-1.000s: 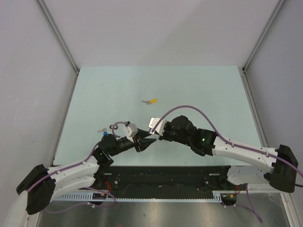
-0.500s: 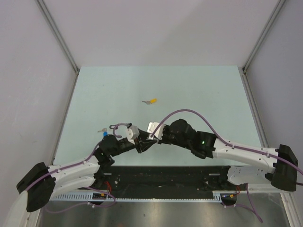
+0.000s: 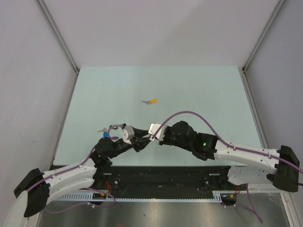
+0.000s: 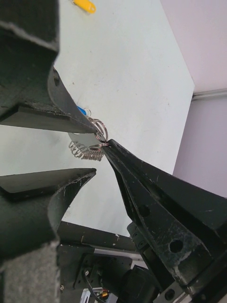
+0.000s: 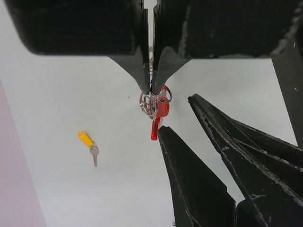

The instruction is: Put the keys on the keyring

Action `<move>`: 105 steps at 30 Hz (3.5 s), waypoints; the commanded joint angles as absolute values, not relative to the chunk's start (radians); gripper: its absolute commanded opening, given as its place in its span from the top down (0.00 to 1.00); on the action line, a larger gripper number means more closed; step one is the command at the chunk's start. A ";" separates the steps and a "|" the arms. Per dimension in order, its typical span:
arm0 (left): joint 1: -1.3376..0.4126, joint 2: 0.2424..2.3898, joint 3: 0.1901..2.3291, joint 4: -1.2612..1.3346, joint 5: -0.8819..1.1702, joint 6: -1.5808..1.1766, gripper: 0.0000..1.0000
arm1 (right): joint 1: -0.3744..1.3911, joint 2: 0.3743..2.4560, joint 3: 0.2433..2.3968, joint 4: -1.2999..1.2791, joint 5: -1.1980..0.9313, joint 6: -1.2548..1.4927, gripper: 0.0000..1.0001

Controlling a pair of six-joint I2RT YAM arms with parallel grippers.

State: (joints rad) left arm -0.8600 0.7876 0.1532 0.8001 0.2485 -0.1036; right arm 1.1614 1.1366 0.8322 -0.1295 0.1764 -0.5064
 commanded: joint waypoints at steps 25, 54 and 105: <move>-0.870 0.914 0.241 0.827 0.298 -0.026 0.73 | 1.173 1.115 0.839 -0.071 0.155 -0.511 0.99; -0.882 0.907 0.167 0.971 0.204 -0.078 1.00 | 1.095 1.045 0.831 -0.063 0.062 -0.356 0.66; -0.881 1.000 0.135 1.241 0.195 -0.224 1.00 | 0.971 1.015 0.456 0.678 -0.063 0.060 0.74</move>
